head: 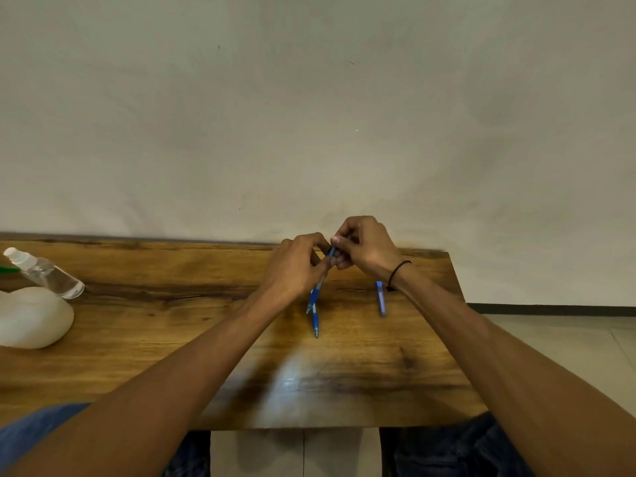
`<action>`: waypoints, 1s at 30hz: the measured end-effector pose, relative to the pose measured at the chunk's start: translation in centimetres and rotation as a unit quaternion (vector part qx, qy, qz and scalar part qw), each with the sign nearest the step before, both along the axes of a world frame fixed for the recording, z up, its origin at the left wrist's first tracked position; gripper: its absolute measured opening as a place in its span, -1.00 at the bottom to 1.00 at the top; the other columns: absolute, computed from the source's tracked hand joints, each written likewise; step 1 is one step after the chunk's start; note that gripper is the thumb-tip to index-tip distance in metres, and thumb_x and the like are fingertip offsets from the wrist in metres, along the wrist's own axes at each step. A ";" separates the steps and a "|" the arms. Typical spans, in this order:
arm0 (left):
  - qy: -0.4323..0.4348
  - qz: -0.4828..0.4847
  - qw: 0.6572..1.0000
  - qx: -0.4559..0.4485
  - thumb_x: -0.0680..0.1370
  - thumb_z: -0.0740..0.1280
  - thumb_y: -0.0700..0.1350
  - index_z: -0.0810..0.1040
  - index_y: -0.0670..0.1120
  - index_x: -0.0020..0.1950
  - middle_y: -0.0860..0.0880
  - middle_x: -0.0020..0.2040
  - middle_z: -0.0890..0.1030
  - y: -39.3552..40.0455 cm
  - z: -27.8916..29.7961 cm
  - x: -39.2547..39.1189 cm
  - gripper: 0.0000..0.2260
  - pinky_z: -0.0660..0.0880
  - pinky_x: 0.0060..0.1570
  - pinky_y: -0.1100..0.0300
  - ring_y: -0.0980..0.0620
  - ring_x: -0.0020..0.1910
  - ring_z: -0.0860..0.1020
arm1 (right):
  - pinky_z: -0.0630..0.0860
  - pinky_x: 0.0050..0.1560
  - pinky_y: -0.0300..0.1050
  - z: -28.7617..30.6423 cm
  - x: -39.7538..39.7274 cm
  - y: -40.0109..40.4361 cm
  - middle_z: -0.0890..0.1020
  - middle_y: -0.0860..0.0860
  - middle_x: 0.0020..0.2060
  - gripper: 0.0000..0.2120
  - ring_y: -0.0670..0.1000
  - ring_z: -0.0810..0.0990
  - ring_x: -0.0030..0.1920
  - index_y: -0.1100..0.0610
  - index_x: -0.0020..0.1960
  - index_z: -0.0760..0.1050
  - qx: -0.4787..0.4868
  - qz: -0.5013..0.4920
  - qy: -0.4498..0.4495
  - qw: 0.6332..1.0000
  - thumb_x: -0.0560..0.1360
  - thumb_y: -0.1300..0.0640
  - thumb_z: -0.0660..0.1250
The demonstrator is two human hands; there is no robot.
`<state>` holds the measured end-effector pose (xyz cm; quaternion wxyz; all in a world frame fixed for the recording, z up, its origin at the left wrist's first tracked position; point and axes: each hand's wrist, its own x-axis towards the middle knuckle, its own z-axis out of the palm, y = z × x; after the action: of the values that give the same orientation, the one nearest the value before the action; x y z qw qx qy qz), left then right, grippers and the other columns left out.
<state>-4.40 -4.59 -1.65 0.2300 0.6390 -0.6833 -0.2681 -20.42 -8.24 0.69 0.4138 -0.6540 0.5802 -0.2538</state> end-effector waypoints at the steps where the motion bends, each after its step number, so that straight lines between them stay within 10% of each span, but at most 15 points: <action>1: -0.003 -0.001 1.000 -0.003 0.59 0.46 0.04 0.62 0.04 0.17 0.06 -0.14 0.75 0.0 -0.1 0.1 -0.81 0.61 -0.14 0.16 0.13 -0.19 0.70 | 0.71 -0.25 -0.09 -0.1 0.2 0.2 0.71 0.15 -0.29 -0.90 0.02 0.74 -0.34 0.28 -0.01 0.57 -0.013 -0.007 0.007 1.000 0.61 0.23 0.38; 9: -0.029 -0.010 1.000 -0.006 0.57 0.48 0.03 0.64 0.04 0.15 0.03 -0.07 0.75 -0.1 -0.9 0.4 -0.81 0.32 -0.36 0.37 0.22 -0.31 0.54 | 0.71 -0.28 -0.07 -1.1 1.3 1.3 0.71 0.15 -0.33 -0.88 0.02 0.74 -0.37 0.29 -0.03 0.55 -0.020 -0.055 0.005 0.998 0.62 0.22 0.38; 30: -0.027 0.000 1.000 -0.001 0.56 0.49 0.03 0.64 0.02 0.13 0.08 -0.18 0.69 0.0 -2.5 0.6 -0.81 0.35 -0.37 0.34 0.31 -0.34 0.50 | 0.71 -0.29 0.04 -2.5 0.9 1.2 0.71 0.19 -0.27 -0.90 0.11 0.75 -0.33 0.27 -0.03 0.55 -0.003 -0.114 -0.027 0.993 0.63 0.23 0.37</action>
<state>-3.79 -4.62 -4.13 0.2118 0.6458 -0.6895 -0.2502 -19.49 -7.07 -1.84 0.3954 -0.5783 0.6387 -0.3184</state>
